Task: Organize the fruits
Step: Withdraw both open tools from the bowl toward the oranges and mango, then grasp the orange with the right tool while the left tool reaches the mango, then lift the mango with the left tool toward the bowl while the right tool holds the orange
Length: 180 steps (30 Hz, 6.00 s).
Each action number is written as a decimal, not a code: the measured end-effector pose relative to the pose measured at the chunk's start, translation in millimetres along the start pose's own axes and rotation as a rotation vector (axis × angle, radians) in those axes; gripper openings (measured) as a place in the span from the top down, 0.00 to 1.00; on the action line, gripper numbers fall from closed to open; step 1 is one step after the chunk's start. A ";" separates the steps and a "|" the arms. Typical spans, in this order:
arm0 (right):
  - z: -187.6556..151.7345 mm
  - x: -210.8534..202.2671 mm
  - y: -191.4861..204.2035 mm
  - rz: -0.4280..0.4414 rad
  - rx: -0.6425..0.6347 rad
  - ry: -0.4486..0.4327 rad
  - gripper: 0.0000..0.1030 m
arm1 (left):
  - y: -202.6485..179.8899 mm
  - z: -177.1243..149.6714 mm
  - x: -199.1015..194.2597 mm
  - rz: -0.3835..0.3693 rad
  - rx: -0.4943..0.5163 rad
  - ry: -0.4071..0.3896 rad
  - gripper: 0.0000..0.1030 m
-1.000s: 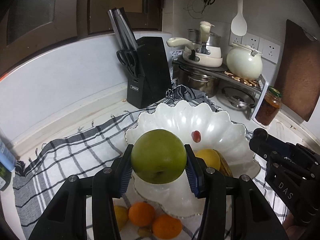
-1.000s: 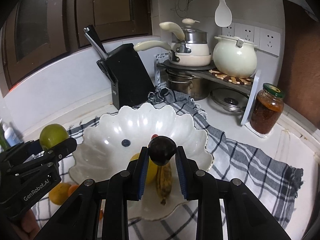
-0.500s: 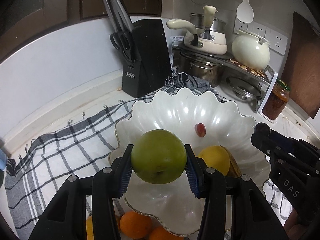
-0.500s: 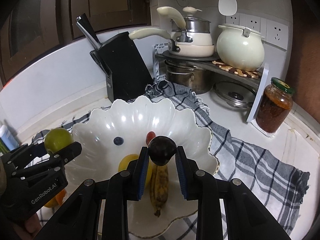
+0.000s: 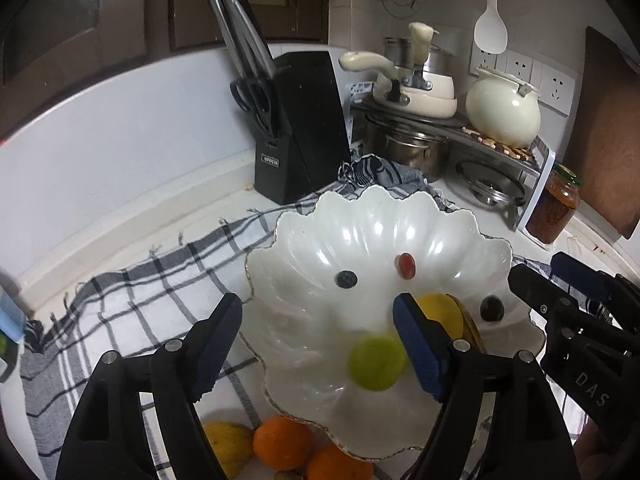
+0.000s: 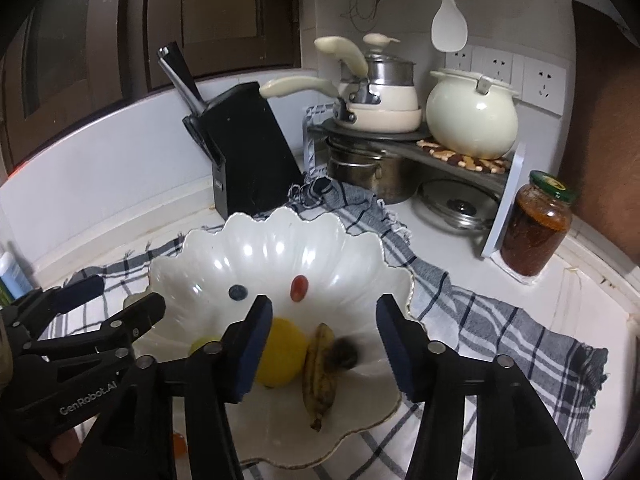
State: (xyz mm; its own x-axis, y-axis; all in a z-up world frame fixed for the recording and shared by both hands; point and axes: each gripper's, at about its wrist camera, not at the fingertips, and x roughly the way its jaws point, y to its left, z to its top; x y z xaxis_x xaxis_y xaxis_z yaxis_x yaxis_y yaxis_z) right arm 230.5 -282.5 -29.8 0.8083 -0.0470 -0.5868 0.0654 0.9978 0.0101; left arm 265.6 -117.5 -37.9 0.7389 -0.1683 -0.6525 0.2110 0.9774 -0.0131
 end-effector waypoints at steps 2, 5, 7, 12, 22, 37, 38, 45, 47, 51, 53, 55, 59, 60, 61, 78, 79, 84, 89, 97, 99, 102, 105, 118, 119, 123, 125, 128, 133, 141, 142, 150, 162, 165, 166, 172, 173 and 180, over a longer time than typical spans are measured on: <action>1.6 -4.7 -0.6 -0.012 0.007 -0.010 0.32 | 0.5 0.4 -5.2 0.015 0.005 -0.007 0.16; 3.2 -14.7 -0.4 -0.035 0.012 -0.027 0.23 | 3.1 0.7 -15.5 0.032 0.004 -0.024 0.11; 4.0 -22.4 0.5 -0.048 0.013 -0.037 0.20 | 5.1 0.5 -23.8 0.040 0.003 -0.034 0.08; 6.7 -46.6 7.9 -0.055 0.008 -0.068 0.19 | 10.9 -0.3 -47.2 0.056 -0.004 -0.061 0.01; 2.4 -90.0 30.6 -0.047 -0.001 -0.110 0.19 | 26.6 -7.6 -93.0 0.085 -0.017 -0.103 0.00; -13.0 -123.4 60.7 -0.023 -0.018 -0.127 0.19 | 53.3 -31.2 -133.0 0.102 -0.051 -0.122 0.00; -14.8 -123.9 62.9 -0.022 -0.020 -0.125 0.19 | 54.9 -32.9 -132.9 0.103 -0.053 -0.119 0.00; -26.3 -116.1 74.8 -0.011 -0.033 -0.096 0.19 | 68.9 -49.3 -128.3 0.115 -0.067 -0.093 0.00; -30.1 -113.0 78.2 -0.010 -0.036 -0.088 0.19 | 71.7 -53.5 -125.5 0.116 -0.069 -0.084 0.00; -37.7 -106.0 84.4 -0.008 -0.043 -0.073 0.19 | 77.5 -62.1 -117.9 0.119 -0.073 -0.064 0.00; -42.4 -102.6 86.3 -0.006 -0.043 -0.066 0.19 | 79.6 -66.4 -115.2 0.120 -0.075 -0.056 0.00; -47.4 -98.1 87.9 -0.001 -0.039 -0.058 0.19 | 82.3 -71.6 -111.6 0.119 -0.080 -0.044 0.00; -59.1 -85.1 89.5 0.008 -0.035 -0.022 0.19 | 86.1 -84.3 -102.6 0.126 -0.081 -0.017 0.00; -62.4 -82.1 90.2 0.009 -0.035 -0.013 0.19 | 87.4 -88.0 -100.0 0.126 -0.082 -0.010 0.00; -64.8 -79.7 90.7 0.009 -0.036 -0.007 0.19 | 88.4 -91.5 -97.4 0.126 -0.084 -0.004 0.00; -101.1 -35.1 116.6 0.053 -0.066 0.102 0.20 | 114.6 -126.5 -66.7 0.142 -0.115 0.071 0.00; -101.9 -32.9 118.2 0.050 -0.070 0.105 0.20 | 115.0 -126.9 -65.6 0.143 -0.114 0.071 0.00; -107.4 -19.6 122.0 0.051 -0.073 0.142 0.27 | 114.6 -128.9 -60.0 0.138 -0.101 0.077 0.00; -109.0 -8.0 124.5 0.057 -0.069 0.167 0.30 | 114.2 -131.8 -55.4 0.127 -0.098 0.088 0.00; -111.0 9.8 131.3 0.082 -0.076 0.210 0.39 | 119.2 -132.3 -52.4 0.125 -0.110 0.091 0.00; -111.3 11.5 130.3 0.090 -0.066 0.205 0.40 | 119.3 -132.4 -51.9 0.125 -0.108 0.093 0.00; -110.0 14.5 129.9 0.104 -0.065 0.203 0.40 | 118.4 -132.4 -50.7 0.122 -0.108 0.097 0.00; -107.6 18.6 128.2 0.134 -0.052 0.213 0.42 | 117.1 -131.3 -50.2 0.119 -0.106 0.096 0.00; -105.7 2.3 122.6 0.128 -0.051 0.176 0.55 | 106.5 -124.3 -41.0 0.092 -0.061 0.107 0.00; -104.8 -0.3 121.2 0.120 -0.048 0.171 0.55 | 105.3 -123.8 -39.4 0.089 -0.055 0.108 0.00; -100.7 -12.6 116.1 0.092 -0.023 0.142 0.55 | 99.9 -122.0 -31.9 0.069 -0.029 0.117 0.03; -98.3 -16.5 116.3 0.084 -0.022 0.132 0.55 | 98.2 -120.9 -27.8 0.056 -0.021 0.124 0.07; -96.9 -17.5 115.0 0.081 -0.012 0.129 0.55 | 95.9 -118.3 -20.2 0.042 -0.005 0.134 0.08; -100.2 -12.2 112.0 0.074 0.003 0.142 0.55 | 90.0 -117.9 -8.9 0.015 0.026 0.154 0.13; -106.4 -6.8 108.4 0.065 0.018 0.162 0.55 | 84.0 -118.7 9.4 -0.021 0.047 0.196 0.34; -106.7 -6.7 107.7 0.065 0.020 0.162 0.55 | 82.7 -118.8 11.0 -0.023 0.051 0.197 0.35; -108.4 -6.2 103.0 0.065 0.028 0.167 0.55 | 78.7 -120.2 11.1 -0.028 0.049 0.189 0.51; -103.6 -25.7 100.4 0.083 0.033 0.139 0.55 | 78.9 -113.3 -18.8 -0.010 0.038 0.140 0.51; -100.6 -34.5 98.1 0.084 0.035 0.124 0.55 | 76.5 -110.4 -28.3 -0.011 0.037 0.126 0.51; -99.7 -37.5 97.3 0.084 0.035 0.119 0.55 | 75.7 -109.4 -31.4 -0.012 0.036 0.121 0.51; -94.7 -56.4 90.5 0.080 0.044 0.089 0.55 | 67.0 -101.4 -51.9 -0.016 0.035 0.087 0.51; -93.3 -59.9 88.9 0.077 0.045 0.083 0.55 | 65.3 -100.2 -54.9 -0.017 0.036 0.082 0.51; -84.9 -77.7 72.5 0.056 0.059 0.051 0.55 | 48.8 -87.4 -69.6 -0.042 0.038 0.046 0.51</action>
State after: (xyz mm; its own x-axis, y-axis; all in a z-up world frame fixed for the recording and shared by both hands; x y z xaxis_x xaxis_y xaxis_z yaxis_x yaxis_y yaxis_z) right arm 122.8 -202.5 -52.2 0.7809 0.0122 -0.6245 0.0570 0.9942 0.0908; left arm 168.6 -46.9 -59.4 0.6991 -0.2018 -0.6860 0.2660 0.9639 -0.0125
